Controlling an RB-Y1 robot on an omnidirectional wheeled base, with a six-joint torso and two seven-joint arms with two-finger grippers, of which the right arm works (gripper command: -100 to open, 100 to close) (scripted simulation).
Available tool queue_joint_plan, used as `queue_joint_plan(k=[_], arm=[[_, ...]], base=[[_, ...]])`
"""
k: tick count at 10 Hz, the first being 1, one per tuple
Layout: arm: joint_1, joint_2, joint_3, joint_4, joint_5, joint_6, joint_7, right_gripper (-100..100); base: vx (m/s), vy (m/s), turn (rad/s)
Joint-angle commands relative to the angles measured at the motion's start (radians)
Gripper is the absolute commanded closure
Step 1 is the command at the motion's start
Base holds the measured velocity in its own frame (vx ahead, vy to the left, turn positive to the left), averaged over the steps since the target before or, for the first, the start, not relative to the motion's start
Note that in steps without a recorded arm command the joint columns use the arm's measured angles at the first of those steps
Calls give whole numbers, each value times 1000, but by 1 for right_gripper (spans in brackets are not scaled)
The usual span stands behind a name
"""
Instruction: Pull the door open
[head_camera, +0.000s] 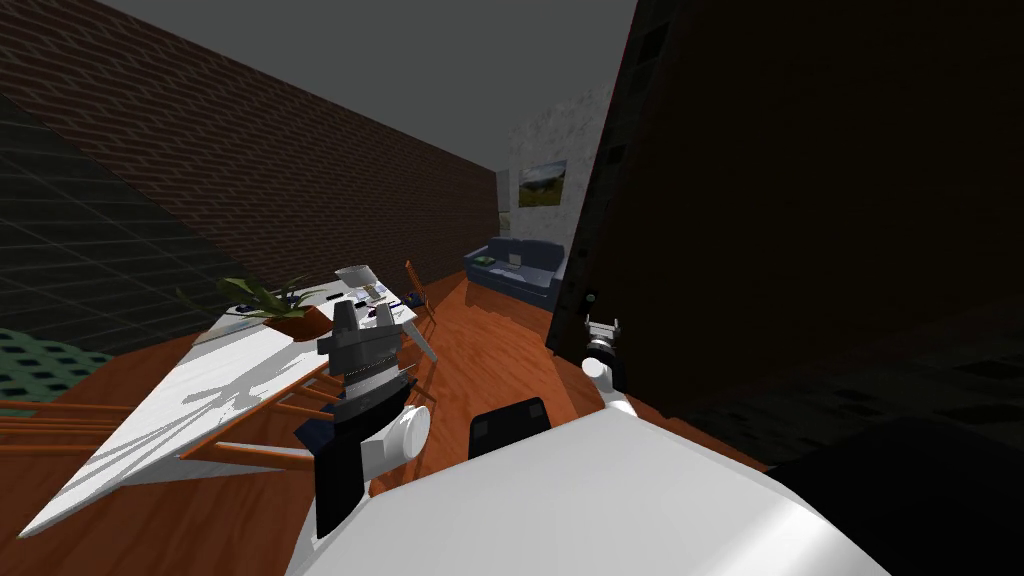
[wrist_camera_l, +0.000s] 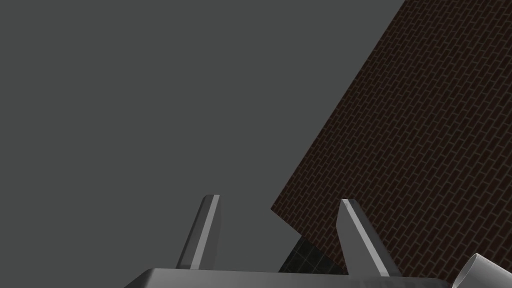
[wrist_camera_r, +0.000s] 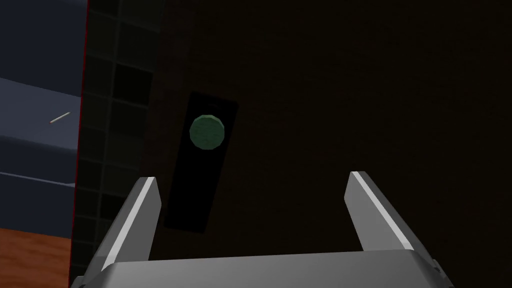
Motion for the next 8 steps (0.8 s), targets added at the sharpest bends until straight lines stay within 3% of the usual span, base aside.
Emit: queue_joint_plan(k=[1,8], arm=[[-1,3,-11,7,-38,4,-9,-100],[-25,7,-38,89,-173,-14,-69,-100]], base=[[61,-67,117],[58,-75,111]])
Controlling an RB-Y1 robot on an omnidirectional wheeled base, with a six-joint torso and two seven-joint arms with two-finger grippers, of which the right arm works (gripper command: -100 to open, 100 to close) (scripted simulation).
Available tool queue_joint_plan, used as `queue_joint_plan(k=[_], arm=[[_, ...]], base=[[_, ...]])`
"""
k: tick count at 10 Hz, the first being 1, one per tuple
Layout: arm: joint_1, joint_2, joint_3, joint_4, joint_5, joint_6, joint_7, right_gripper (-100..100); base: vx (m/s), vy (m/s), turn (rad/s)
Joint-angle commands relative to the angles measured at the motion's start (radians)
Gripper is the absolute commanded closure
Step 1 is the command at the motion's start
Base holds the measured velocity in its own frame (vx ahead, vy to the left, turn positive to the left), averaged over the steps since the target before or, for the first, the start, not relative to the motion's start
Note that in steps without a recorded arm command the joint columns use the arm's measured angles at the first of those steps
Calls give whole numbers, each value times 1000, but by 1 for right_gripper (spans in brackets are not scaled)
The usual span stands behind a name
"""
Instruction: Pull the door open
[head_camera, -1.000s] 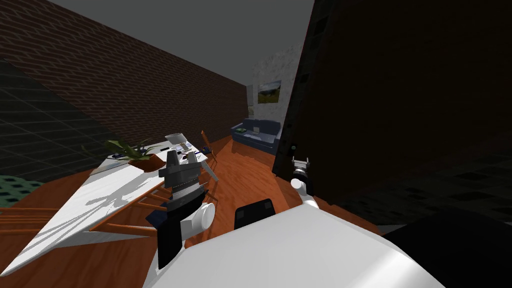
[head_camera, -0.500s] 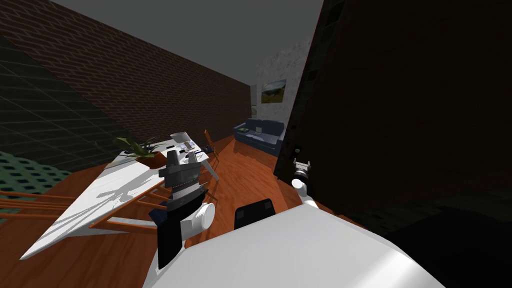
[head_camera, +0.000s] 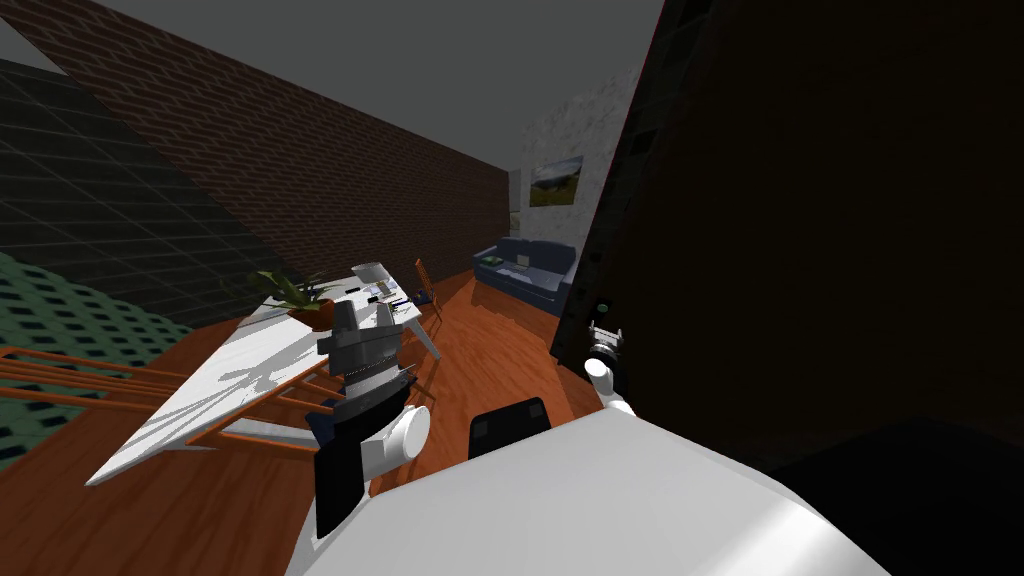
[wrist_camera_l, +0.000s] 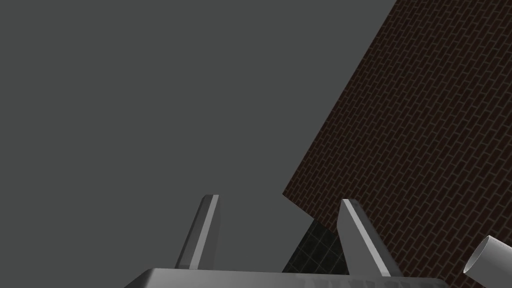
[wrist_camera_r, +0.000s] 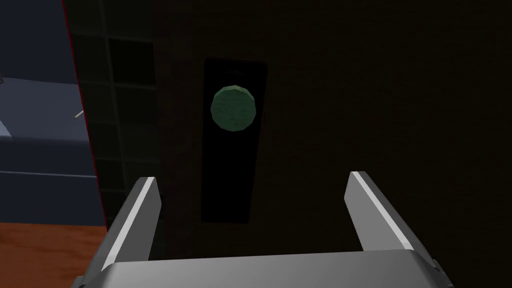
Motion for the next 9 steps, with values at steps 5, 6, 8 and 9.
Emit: queue_joint_plan(k=[5,6,8,9], arm=[[-16,4,-15,47,-75,-10,-31,-100],[-11,-27,-14,69,-70,-2,-73,-100],[-7,-53,-14,85,-64,5,-107,-100],[-4,-67,-13,94,-61,10,-126,-100]], base=[[52,-64,84],[83,-18,-125],[122,-22,-60],[97,-9,-57]])
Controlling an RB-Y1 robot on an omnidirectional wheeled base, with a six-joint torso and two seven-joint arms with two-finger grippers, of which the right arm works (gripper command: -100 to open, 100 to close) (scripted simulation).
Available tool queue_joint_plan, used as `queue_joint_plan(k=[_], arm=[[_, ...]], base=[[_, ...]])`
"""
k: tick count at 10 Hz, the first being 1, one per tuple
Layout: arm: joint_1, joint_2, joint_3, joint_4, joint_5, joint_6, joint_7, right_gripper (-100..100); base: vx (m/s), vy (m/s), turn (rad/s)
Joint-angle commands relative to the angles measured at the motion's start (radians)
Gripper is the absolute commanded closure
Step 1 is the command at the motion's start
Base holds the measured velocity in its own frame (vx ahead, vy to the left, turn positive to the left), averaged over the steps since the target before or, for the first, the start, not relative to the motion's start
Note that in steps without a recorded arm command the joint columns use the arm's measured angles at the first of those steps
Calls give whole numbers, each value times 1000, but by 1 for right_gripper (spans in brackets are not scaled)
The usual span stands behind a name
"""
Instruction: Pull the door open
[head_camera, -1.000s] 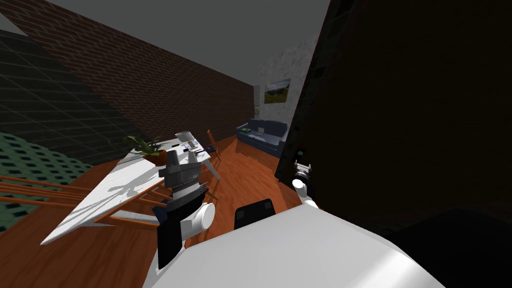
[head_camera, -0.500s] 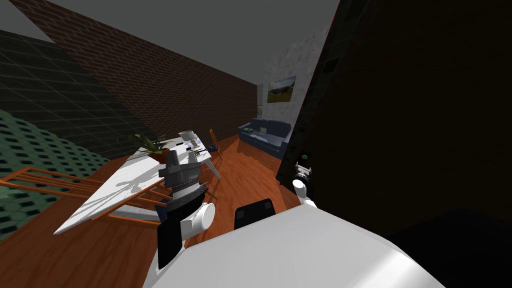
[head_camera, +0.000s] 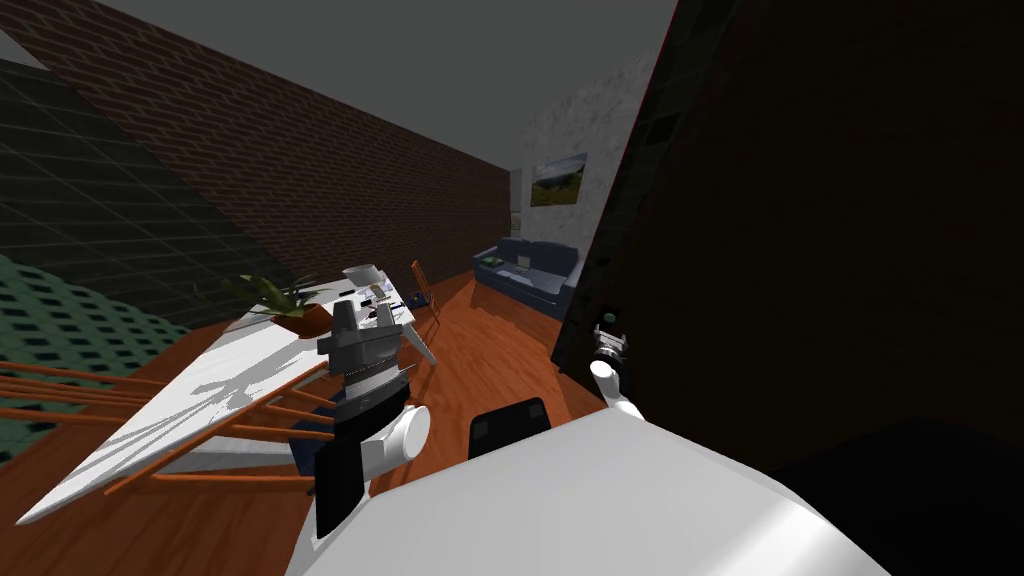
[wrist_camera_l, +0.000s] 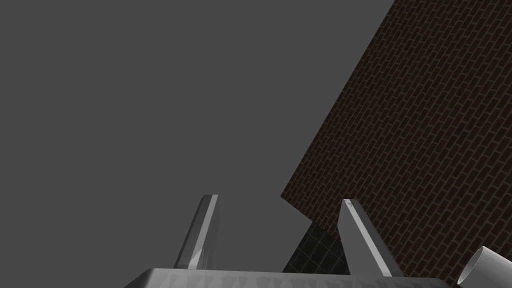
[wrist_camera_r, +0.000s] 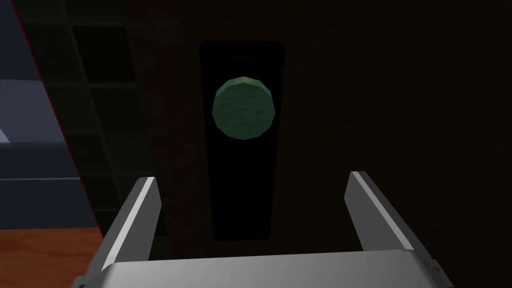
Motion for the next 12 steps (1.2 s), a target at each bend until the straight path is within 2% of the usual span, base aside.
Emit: queue_joint_plan(k=[1,8,12], arm=[[4,-26,1,18,6,7,-36,-100],[21,-144,6,92,33,42,-189,-100],[25,-198,11,124,46,59,-259,-100]], base=[[95,-7,-77],[99,-15,-72],[99,-12,-46]])
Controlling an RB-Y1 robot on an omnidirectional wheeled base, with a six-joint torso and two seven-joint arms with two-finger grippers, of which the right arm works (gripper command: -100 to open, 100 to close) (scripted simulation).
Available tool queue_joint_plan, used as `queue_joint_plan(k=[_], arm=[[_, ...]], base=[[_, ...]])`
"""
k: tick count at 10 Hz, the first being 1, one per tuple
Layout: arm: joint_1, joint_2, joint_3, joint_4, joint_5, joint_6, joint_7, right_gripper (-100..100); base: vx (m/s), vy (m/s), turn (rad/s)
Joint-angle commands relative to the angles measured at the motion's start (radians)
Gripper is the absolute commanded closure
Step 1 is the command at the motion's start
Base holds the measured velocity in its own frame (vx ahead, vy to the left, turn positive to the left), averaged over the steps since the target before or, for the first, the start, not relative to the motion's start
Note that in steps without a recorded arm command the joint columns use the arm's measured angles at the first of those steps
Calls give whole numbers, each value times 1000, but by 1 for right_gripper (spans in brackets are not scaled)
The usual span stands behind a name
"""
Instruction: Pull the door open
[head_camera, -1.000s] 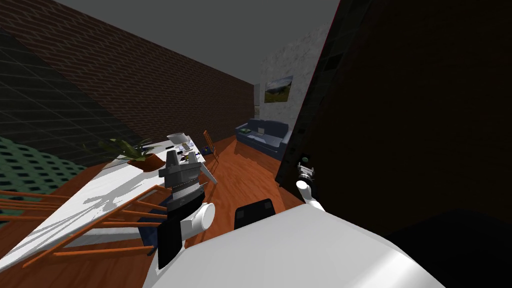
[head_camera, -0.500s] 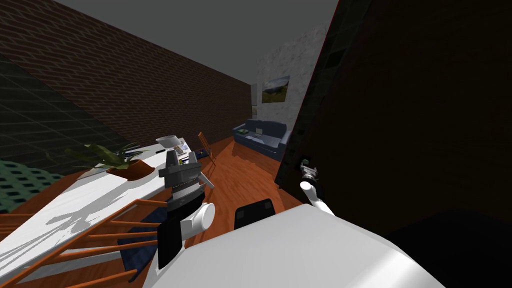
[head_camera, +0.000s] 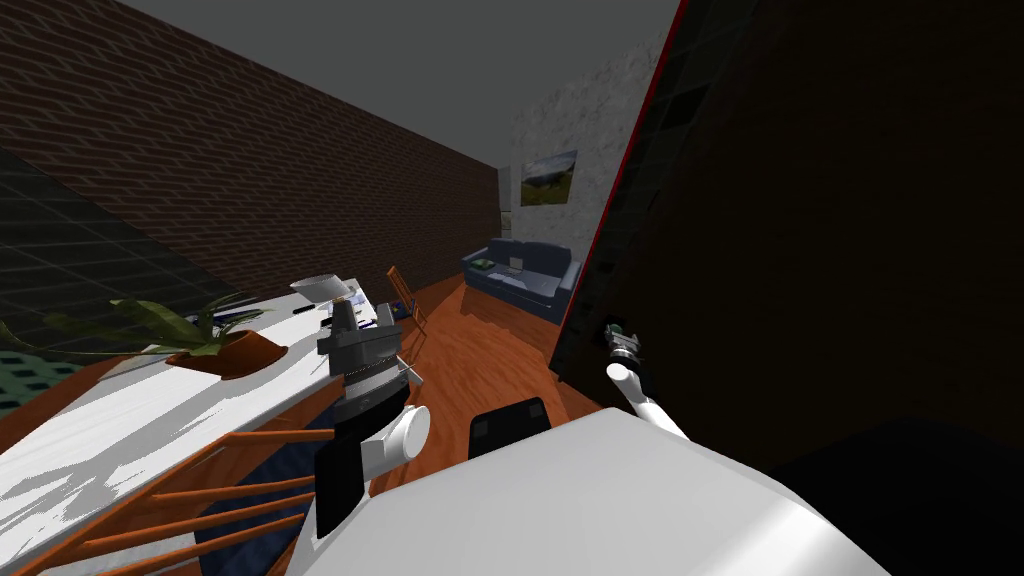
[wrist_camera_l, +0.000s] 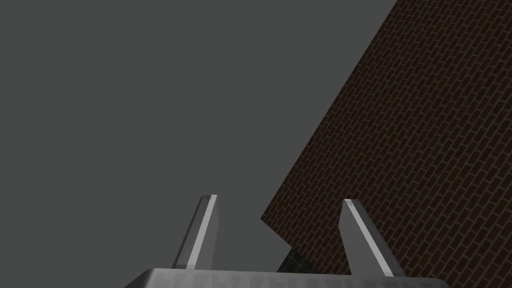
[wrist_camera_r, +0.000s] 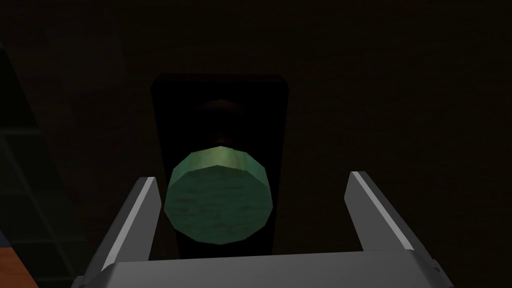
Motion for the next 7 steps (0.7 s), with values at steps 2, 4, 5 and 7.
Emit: queue_joint_plan(k=[2,4,5,7], arm=[[-2,-15,2,11,4,4,-20,-100],[-2,-15,2,11,4,4,-20,100],[-2,-15,2,11,4,4,-20,100],[-2,-15,2,11,4,4,-20,100]], base=[[85,2,-14],[-14,1,18],[-13,1,0],[-3,1,2]])
